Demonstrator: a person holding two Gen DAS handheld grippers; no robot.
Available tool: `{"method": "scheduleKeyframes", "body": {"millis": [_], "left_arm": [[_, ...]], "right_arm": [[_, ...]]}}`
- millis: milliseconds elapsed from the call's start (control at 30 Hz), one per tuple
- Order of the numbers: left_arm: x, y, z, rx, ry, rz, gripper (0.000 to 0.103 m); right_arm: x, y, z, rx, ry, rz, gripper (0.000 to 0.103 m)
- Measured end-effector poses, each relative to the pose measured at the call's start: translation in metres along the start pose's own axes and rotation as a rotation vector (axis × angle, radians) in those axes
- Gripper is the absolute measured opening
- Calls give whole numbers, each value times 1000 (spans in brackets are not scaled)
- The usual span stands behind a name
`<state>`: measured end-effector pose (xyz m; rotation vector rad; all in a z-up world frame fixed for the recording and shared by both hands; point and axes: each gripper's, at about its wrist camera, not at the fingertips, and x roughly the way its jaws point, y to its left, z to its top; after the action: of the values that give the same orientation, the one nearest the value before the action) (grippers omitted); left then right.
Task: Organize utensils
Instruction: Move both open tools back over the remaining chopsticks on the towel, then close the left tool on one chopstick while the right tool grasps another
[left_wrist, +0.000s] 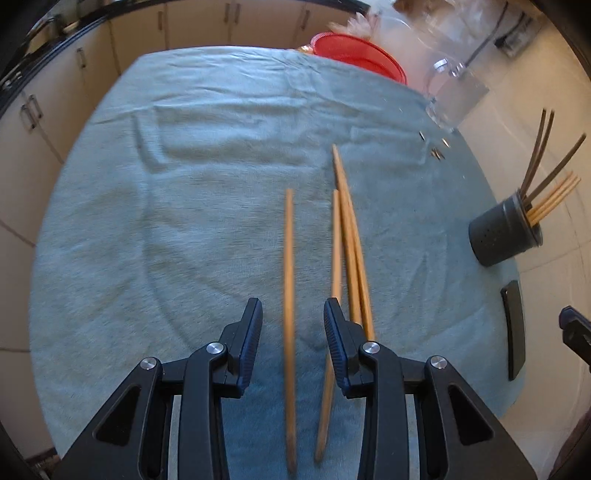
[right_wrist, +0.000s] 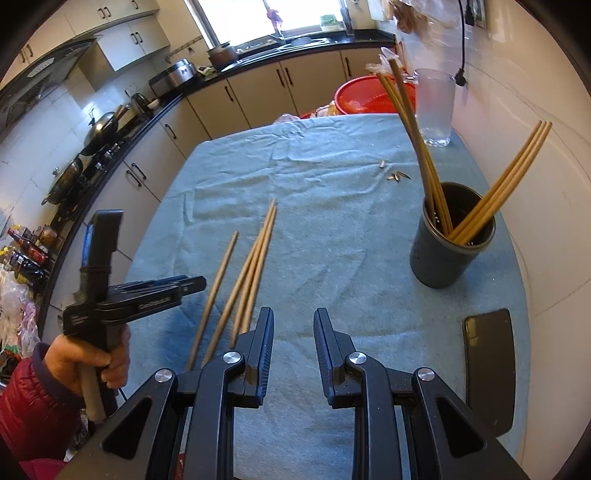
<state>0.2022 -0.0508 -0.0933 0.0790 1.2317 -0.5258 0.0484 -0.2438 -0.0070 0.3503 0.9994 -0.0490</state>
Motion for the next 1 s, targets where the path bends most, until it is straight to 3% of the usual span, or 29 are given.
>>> {"method": "scheduleKeyframes", "body": {"millis": [100, 167, 333, 700, 800, 933, 1000], "left_arm": [[19, -2, 4, 21, 23, 33, 29], [29, 2, 5, 20, 39, 53, 17], [28, 16, 2, 13, 30, 78, 9], [7, 60, -20, -29, 27, 107, 9], [6, 61, -24, -29, 28, 106, 9], [5, 62, -26, -21, 26, 100, 9], [5, 62, -26, -19, 25, 99, 9]], "right_arm": [[4, 2, 4, 3, 10, 2, 24], [10, 6, 9, 2, 16, 11, 24], [36, 16, 28, 27, 45, 48, 24], [145, 60, 37, -27, 197, 38, 24], [155, 66, 35, -29, 169, 25, 24], [170, 64, 34, -12, 218, 51, 24], [178, 64, 30, -19, 252, 36, 17]]}}
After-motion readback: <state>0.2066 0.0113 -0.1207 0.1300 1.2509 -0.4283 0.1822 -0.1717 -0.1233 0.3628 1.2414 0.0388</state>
